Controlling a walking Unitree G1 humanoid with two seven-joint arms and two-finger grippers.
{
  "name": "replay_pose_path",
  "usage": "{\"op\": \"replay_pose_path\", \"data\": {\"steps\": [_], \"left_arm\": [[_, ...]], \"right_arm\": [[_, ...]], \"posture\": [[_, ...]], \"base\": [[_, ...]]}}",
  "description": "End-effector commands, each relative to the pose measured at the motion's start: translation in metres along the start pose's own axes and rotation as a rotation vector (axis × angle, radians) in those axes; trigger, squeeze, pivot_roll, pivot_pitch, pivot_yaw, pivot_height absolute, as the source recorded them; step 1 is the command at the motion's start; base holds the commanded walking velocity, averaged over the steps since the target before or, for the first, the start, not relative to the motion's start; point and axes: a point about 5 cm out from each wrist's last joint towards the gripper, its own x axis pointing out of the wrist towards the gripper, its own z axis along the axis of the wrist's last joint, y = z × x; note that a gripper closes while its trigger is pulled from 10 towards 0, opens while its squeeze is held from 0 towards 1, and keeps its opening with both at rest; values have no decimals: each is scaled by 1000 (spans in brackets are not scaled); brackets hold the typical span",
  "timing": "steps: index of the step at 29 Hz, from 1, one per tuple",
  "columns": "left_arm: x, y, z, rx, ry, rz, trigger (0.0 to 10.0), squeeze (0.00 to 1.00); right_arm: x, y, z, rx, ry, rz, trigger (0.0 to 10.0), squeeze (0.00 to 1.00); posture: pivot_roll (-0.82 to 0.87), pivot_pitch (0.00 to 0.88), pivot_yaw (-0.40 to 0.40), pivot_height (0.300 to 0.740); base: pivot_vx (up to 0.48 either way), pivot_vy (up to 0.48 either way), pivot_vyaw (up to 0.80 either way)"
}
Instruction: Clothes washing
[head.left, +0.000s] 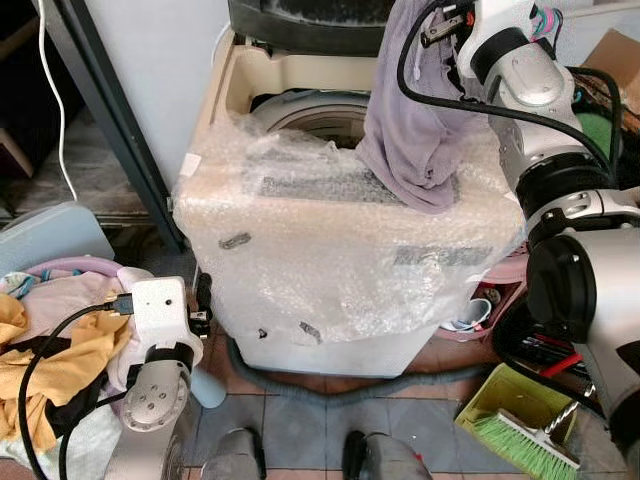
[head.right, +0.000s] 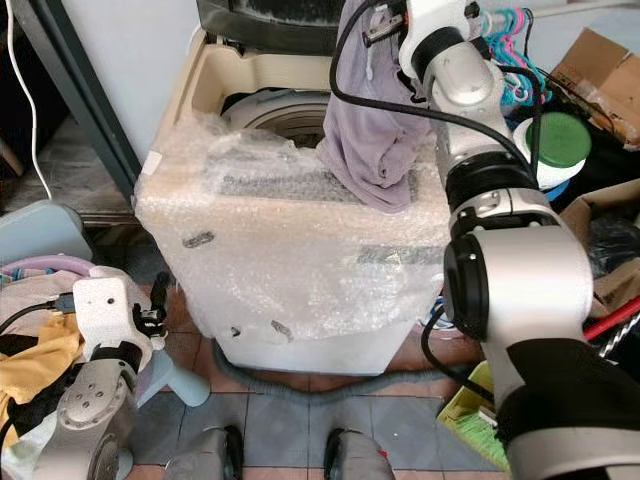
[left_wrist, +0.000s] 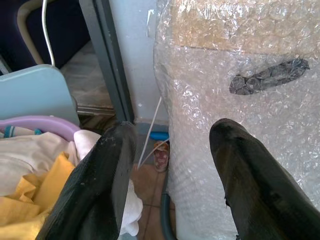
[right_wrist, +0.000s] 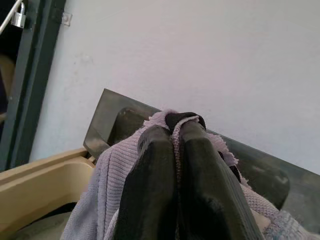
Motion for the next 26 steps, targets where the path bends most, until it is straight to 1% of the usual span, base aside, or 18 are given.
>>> {"op": "replay_pose_path", "data": {"steps": [1,3,4,5,6,8,10,11,13,15,16,18,20,22,23,24,25,26], "left_arm": [[-2,2,4,12,-5,9,10000,0],[-3,1,5,12,-2,9,10000,0],[-5,-1,4,12,5,2,10000,0],[-5,-2,4,12,7,0,10000,0],[-5,-3,4,12,10,-3,10000,0],[-5,-5,4,14,11,-10,10000,0],[-2,-5,5,15,16,-16,10000,0],[0,-6,4,15,16,-19,10000,0],[2,-6,4,15,16,-21,10000,0],[7,-10,6,10,8,-31,10000,0],[9,-11,6,9,7,-32,10000,0],[12,-14,7,-2,-3,-32,10000,0],[14,-16,7,-8,-5,-32,10000,0],[15,-18,6,-13,-5,-35,10000,0],[16,-19,6,-15,-5,-37,10000,0],[19,-22,5,-24,-5,-43,10000,0],[21,-24,5,-31,-6,-46,10000,0],[22,-24,5,-34,-6,-46,10000,0]], "right_arm": [[10,6,19,20,-56,47,10000,0],[11,22,11,24,-12,125,10000,0],[6,37,-10,-18,92,202,10000,0],[5,40,-16,-30,118,218,10000,0],[1,43,-25,6,156,239,10000,1000],[-3,44,-32,14,178,248,10000,1000],[-8,40,-38,-17,190,226,10000,1000],[-11,34,-37,-36,157,203,10000,1000],[-12,30,-36,-47,141,189,10000,1000],[-18,4,-26,-108,55,84,10000,1000],[-19,0,-25,-112,46,71,10000,1000],[-27,-15,-17,-161,-30,31,10000,1000],[-33,-23,-14,-168,-63,21,10000,1000],[-40,-32,-14,-153,-78,2,10000,1000],[-45,-35,-18,-124,-67,0,10000,1000],[-60,-38,-28,-49,-51,-2,10000,1000],[-71,-38,-36,-5,-41,-26,10000,1000],[-78,-37,-42,13,-32,-50,10000,1000]], "posture": [[178,174,-13,740],[177,178,-11,740],[174,180,-8,740],[174,180,-8,740],[171,181,-5,740],[168,181,-2,740],[158,176,1,740],[146,168,2,740],[140,163,2,740],[127,148,-1,740],[120,140,-3,740],[108,126,-6,740],[99,117,-9,740],[84,109,-8,740],[68,103,-8,740],[55,99,-6,740],[46,91,-4,740],[43,88,-3,740]], "base": [[0,0,0],[0,0,0],[0,0,0],[0,0,0],[0,0,0],[0,0,0],[0,0,0],[0,0,0],[0,0,0],[0,0,0],[0,0,0],[0,0,0],[0,0,0],[0,0,0],[0,0,0],[0,0,0],[0,0,0],[0,0,0]]}}
